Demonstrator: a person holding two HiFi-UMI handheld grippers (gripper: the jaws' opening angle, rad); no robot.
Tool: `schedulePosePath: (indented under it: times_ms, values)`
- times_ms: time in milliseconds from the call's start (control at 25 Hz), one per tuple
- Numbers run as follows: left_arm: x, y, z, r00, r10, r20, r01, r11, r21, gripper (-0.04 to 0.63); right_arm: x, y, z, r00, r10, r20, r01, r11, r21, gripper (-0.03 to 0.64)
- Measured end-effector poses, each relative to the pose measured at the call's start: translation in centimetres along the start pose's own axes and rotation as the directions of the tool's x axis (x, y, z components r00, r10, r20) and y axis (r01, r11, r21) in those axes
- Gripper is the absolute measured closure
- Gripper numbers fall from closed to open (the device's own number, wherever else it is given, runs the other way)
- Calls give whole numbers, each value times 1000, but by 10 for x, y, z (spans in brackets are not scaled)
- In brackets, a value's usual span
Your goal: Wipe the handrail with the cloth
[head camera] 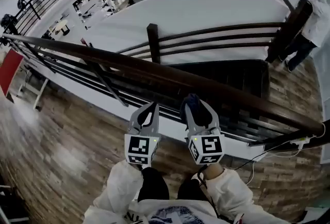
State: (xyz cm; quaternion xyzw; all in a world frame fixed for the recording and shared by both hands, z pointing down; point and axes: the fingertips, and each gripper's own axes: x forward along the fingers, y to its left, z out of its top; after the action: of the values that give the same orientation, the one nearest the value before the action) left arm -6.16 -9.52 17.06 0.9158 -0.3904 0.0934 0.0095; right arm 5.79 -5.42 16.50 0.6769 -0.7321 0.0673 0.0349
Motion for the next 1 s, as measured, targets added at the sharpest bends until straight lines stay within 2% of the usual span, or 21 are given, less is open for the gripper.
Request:
schedulePosePath:
  times_ms: [200,440,600,760,1000]
  values:
    - [-36,119,-61,992,119,-51,-121,992,-26,595,78,105,-48,990,119,-78,-119,993,-6,477]
    - [-50,220,-118,981,182,-74,-184,983,-27,595,164,195,-92,972,197,-130,-199,980,-4,477]
    - [-44,266,-151,978,191,-82,-194,981,-29,595,211,236,-119,960,231,-160,-236,972,-10,477]
    - [-22,300,-177,979,185,-90,-186,983,1,595,254,262,-133,955,248,-164,-256,966,-29,477]
    - [2,350,-214,974,197,-110,-201,979,-32,595,316,304,-158,947,266,-179,-279,959,-50,477]
